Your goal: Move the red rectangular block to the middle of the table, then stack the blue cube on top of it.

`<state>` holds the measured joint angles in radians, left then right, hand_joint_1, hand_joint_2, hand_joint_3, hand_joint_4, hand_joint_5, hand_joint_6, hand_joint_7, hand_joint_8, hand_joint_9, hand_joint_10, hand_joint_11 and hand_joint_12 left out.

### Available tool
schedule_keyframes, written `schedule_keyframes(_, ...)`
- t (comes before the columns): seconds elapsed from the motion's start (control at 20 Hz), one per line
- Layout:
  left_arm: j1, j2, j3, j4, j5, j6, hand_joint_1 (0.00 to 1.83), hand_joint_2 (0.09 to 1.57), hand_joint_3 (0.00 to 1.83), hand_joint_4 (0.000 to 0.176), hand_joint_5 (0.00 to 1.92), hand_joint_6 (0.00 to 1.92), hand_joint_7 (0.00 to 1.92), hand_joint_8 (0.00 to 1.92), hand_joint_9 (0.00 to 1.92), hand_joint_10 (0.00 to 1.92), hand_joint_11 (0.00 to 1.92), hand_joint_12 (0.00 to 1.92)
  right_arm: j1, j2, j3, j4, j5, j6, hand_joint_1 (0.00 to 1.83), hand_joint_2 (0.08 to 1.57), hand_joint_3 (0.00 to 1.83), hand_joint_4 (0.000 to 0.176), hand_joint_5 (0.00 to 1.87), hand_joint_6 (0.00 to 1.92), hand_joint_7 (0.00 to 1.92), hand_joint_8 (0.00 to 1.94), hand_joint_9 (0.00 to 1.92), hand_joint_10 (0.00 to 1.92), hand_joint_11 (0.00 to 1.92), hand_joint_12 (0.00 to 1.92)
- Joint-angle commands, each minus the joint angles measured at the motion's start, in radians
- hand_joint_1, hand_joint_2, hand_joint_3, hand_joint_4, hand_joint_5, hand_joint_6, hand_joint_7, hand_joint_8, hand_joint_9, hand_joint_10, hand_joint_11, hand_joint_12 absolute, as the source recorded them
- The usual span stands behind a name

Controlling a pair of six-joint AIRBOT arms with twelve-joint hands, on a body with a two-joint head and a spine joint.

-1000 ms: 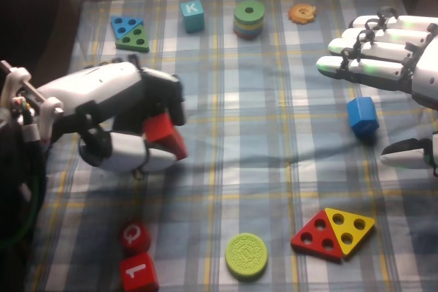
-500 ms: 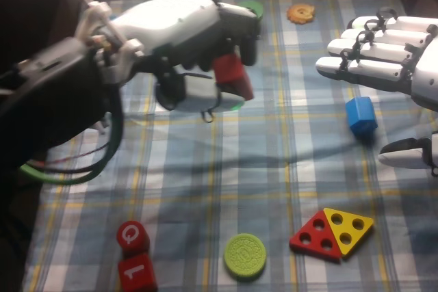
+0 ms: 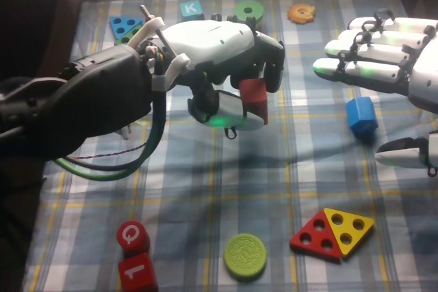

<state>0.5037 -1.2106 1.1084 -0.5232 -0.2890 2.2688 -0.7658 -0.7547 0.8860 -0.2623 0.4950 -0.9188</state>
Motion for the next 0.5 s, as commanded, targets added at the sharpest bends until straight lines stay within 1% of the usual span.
schedule_keyframes(0.0,-0.008,-0.01,0.013,-0.008,-0.085,-0.002,1.3,1.26,0.0,0.0,0.77,1.07,0.65,1.57,0.68,1.68,0.69,1.92,0.007,-0.002,0.003,0.017,0.108,-0.001,0.47,1.18,0.0,0.011,0.0,0.0,0.0,0.0,0.0,0.0,0.0,0.0)
schedule_keyframes(0.05,-0.005,-0.017,0.021,-0.018,-0.081,-0.002,1.33,1.25,0.0,0.0,0.81,1.0,0.67,1.54,0.67,1.72,0.67,1.92,0.007,-0.002,0.003,0.017,0.108,-0.001,0.48,1.18,0.0,0.008,0.0,0.0,0.0,0.0,0.0,0.0,0.0,0.0)
schedule_keyframes(0.1,-0.001,-0.02,0.024,-0.025,-0.079,-0.002,1.32,1.26,0.0,0.0,0.74,1.17,0.67,1.49,0.65,1.73,0.55,1.92,0.007,-0.002,0.003,0.017,0.108,-0.001,0.48,1.17,0.0,0.01,0.0,0.0,0.0,0.0,0.0,0.0,0.0,0.0)
schedule_keyframes(0.15,0.002,-0.02,0.024,-0.033,-0.078,-0.002,1.15,1.29,0.01,0.0,0.7,1.36,0.62,1.56,0.42,1.52,0.38,1.92,0.007,-0.002,0.003,0.017,0.108,-0.001,0.49,1.17,0.0,0.013,0.0,0.0,0.0,0.0,0.0,0.0,0.0,0.0)
schedule_keyframes(0.2,0.005,-0.02,0.024,-0.042,-0.077,-0.002,1.16,1.25,0.0,0.0,0.49,0.89,0.44,0.94,0.25,1.14,0.09,1.75,0.007,-0.002,0.003,0.017,0.108,-0.001,0.49,1.17,0.0,0.012,0.0,0.0,0.0,0.0,0.0,0.0,0.0,0.0)
schedule_keyframes(0.25,0.009,-0.023,0.022,-0.039,-0.076,-0.002,1.15,1.22,0.0,0.0,0.46,0.34,0.45,0.31,0.21,0.77,0.0,1.53,0.007,-0.002,0.003,0.017,0.108,-0.001,0.48,1.17,0.0,0.012,0.0,0.0,0.0,0.0,0.0,0.0,0.0,0.0)
schedule_keyframes(0.3,0.012,-0.025,0.022,-0.039,-0.076,-0.002,1.15,1.22,0.0,0.0,0.46,0.34,0.45,0.31,0.21,0.77,0.0,1.53,0.007,-0.002,0.003,0.017,0.108,-0.001,0.48,1.17,0.0,0.012,0.0,0.0,0.0,0.0,0.0,0.0,0.0,0.0)
schedule_keyframes(0.35,0.02,-0.025,0.018,-0.039,-0.076,-0.002,1.07,1.25,0.0,0.0,0.44,0.14,0.46,0.09,0.17,0.59,0.0,1.39,0.007,-0.002,0.003,0.017,0.108,-0.001,0.49,1.17,0.0,0.014,0.0,0.0,0.0,0.0,0.0,0.0,0.0,0.0)
schedule_keyframes(0.4,0.022,-0.025,0.017,-0.039,-0.076,-0.002,1.07,1.25,0.0,0.0,0.44,0.14,0.46,0.09,0.17,0.59,0.0,1.39,0.007,-0.002,0.003,0.017,0.108,-0.001,0.49,1.17,0.0,0.014,0.0,0.0,0.0,0.0,0.0,0.0,0.0,0.0)
schedule_keyframes(0.45,0.027,-0.024,0.015,-0.039,-0.076,-0.002,1.04,1.23,0.0,0.0,0.44,0.08,0.43,0.03,0.15,0.55,0.0,1.39,0.007,-0.002,0.003,0.017,0.108,0.0,0.48,1.18,0.0,0.019,0.0,0.0,0.0,0.0,0.0,0.0,0.0,0.0)
